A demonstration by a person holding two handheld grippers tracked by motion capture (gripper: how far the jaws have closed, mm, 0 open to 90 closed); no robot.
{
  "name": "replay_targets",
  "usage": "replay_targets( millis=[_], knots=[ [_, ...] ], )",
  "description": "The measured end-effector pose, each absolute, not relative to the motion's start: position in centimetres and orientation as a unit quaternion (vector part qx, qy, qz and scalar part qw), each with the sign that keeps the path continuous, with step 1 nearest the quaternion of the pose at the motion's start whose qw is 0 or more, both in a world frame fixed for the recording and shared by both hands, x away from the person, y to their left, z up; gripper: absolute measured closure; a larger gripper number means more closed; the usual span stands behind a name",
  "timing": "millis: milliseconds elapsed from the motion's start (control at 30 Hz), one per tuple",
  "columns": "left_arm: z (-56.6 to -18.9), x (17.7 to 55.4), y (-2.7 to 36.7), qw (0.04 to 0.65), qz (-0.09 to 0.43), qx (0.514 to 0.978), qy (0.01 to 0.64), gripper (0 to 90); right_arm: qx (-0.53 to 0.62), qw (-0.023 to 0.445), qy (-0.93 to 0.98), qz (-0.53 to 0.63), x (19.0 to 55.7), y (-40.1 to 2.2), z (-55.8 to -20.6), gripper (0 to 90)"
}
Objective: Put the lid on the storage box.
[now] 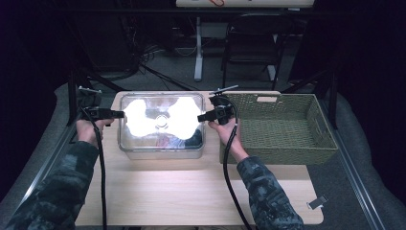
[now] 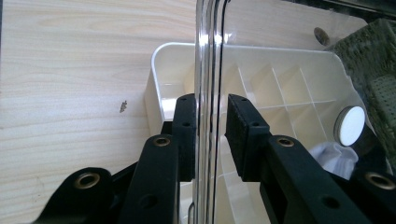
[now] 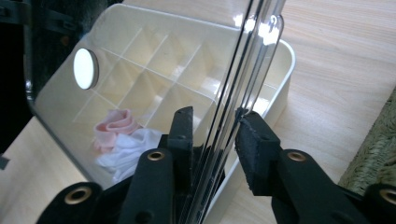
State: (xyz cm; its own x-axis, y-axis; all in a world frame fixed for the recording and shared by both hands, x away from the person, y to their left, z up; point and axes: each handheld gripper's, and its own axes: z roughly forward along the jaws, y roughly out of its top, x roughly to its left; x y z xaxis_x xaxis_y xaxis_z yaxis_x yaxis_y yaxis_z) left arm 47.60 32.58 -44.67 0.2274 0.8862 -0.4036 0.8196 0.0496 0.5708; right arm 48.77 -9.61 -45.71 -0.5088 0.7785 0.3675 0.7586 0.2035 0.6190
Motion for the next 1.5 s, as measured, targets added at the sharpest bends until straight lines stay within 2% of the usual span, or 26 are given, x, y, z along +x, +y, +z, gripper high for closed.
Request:
replay_targets(
  millis=[133,233,267,333,367,400,500,667,1000,1200,1500],
  knots=[
    [-45.3,48.1,32.5,0.370,0.038,0.686,0.626,73.3,0.511,0.001,0.765,0.392,49.4,-9.6,-46.6,66.2],
    [-45.8,48.6,32.4,0.356,0.048,0.690,0.628,72.1,0.515,0.005,0.771,0.374,49.7,-9.1,-47.0,59.9],
    [-46.1,48.7,32.3,0.351,0.051,0.690,0.631,70.4,0.515,0.012,0.775,0.365,49.8,-8.7,-47.1,58.1],
    [-46.6,48.6,32.2,0.334,0.071,0.689,0.640,58.0,0.518,0.017,0.790,0.329,50.0,-8.1,-47.3,47.8],
    [-46.9,48.5,32.1,0.330,0.073,0.690,0.641,54.9,0.520,0.032,0.796,0.307,49.9,-7.8,-47.2,47.0],
    [-47.2,48.2,32.1,0.333,0.071,0.689,0.640,51.3,0.515,0.037,0.795,0.317,49.7,-7.8,-47.1,51.0],
    [-47.7,47.0,32.2,0.337,0.076,0.692,0.634,47.2,0.509,0.034,0.805,0.302,49.0,-7.8,-46.8,45.3],
    [-48.3,44.9,32.2,0.343,0.090,0.699,0.621,40.8,0.499,0.025,0.809,0.309,47.7,-8.6,-46.5,43.0],
    [-47.2,40.4,30.7,0.361,0.118,0.735,0.562,26.4,0.448,0.017,0.834,0.322,42.9,-9.8,-45.6,33.2],
    [-47.1,37.8,30.0,0.363,0.132,0.738,0.553,20.2,0.404,0.039,0.848,0.340,38.9,-10.2,-45.6,28.3],
    [-48.0,34.5,28.2,0.352,0.139,0.757,0.532,15.7,0.343,0.045,0.875,0.337,34.1,-11.0,-46.8,17.8]
  ],
)
